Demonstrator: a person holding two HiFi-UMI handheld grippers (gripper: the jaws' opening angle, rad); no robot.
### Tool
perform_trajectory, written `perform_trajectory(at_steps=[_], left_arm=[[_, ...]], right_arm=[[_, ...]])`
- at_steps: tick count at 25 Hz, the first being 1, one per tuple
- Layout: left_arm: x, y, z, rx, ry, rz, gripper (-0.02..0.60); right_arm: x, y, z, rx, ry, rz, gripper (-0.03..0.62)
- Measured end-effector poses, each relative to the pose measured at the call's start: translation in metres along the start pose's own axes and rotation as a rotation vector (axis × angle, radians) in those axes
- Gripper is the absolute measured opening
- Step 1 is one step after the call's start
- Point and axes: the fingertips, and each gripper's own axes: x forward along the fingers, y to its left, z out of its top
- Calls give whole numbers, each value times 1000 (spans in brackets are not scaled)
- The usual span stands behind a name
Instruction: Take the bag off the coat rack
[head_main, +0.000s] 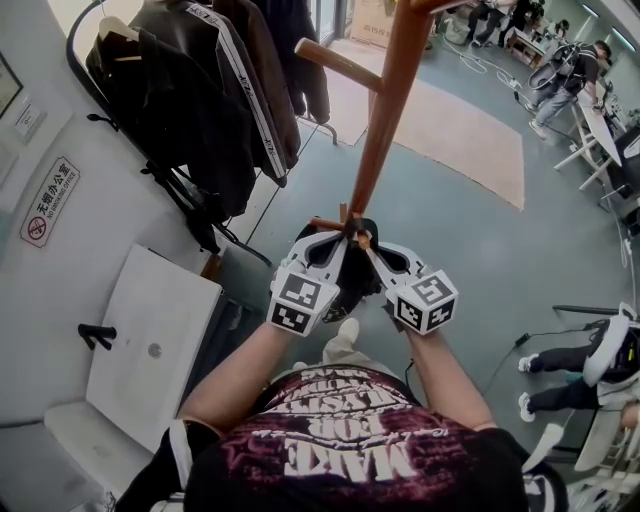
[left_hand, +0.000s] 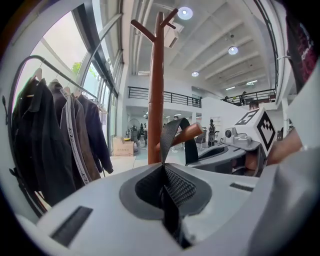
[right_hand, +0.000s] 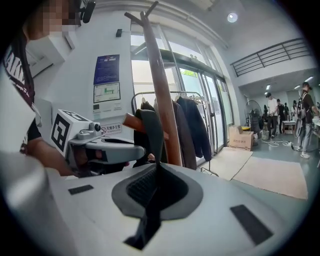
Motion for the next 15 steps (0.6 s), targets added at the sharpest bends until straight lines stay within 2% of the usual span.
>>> perform_trajectory(at_steps=[3, 15], left_arm=[[-15, -9, 16, 1, -6, -12, 9], [-87, -41, 76, 34, -125, -25, 8]], right_arm=[[-14, 11, 13, 0, -23, 13, 9], [-70, 65, 70, -58, -144, 37, 9]])
